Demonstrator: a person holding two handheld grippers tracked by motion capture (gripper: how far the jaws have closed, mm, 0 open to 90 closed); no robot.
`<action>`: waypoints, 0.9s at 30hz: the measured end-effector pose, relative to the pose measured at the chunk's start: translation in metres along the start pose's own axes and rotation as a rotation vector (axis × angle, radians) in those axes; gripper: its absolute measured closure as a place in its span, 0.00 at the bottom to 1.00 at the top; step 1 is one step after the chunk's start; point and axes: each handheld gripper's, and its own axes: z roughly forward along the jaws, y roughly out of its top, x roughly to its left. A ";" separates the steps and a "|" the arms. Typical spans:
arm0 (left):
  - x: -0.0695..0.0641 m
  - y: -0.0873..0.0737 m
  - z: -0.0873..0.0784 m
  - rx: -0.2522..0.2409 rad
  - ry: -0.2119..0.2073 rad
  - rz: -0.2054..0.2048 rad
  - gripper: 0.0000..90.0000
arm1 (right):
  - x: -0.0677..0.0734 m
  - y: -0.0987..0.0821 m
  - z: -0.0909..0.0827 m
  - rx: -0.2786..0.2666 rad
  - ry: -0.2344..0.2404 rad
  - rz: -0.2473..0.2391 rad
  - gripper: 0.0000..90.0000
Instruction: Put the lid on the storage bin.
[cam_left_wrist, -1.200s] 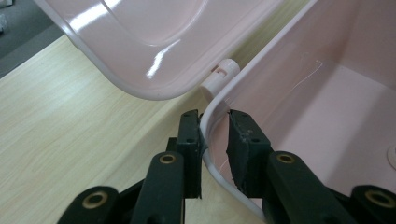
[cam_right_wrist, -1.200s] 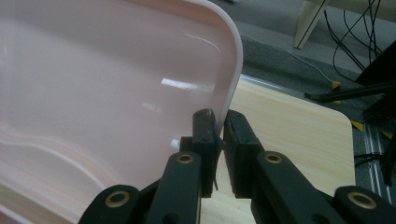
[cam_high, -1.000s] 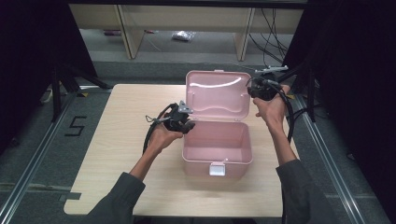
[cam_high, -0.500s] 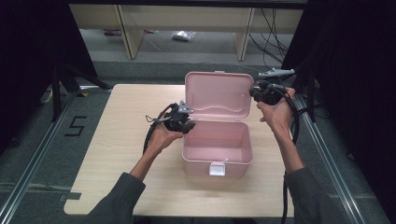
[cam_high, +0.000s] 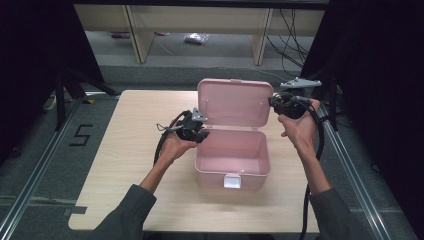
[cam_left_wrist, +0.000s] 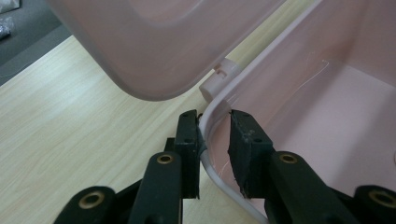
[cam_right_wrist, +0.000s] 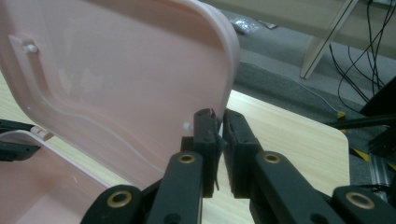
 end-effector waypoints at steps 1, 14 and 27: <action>0.000 0.000 0.000 0.001 0.003 0.002 0.81 | 0.000 -0.001 -0.001 -0.001 0.000 -0.008 0.95; 0.003 -0.001 0.001 -0.006 0.006 -0.002 0.83 | -0.012 0.013 0.014 -0.009 0.005 0.087 0.77; 0.004 -0.001 0.000 -0.005 0.003 0.002 0.83 | -0.015 0.020 0.055 0.044 0.000 0.143 0.96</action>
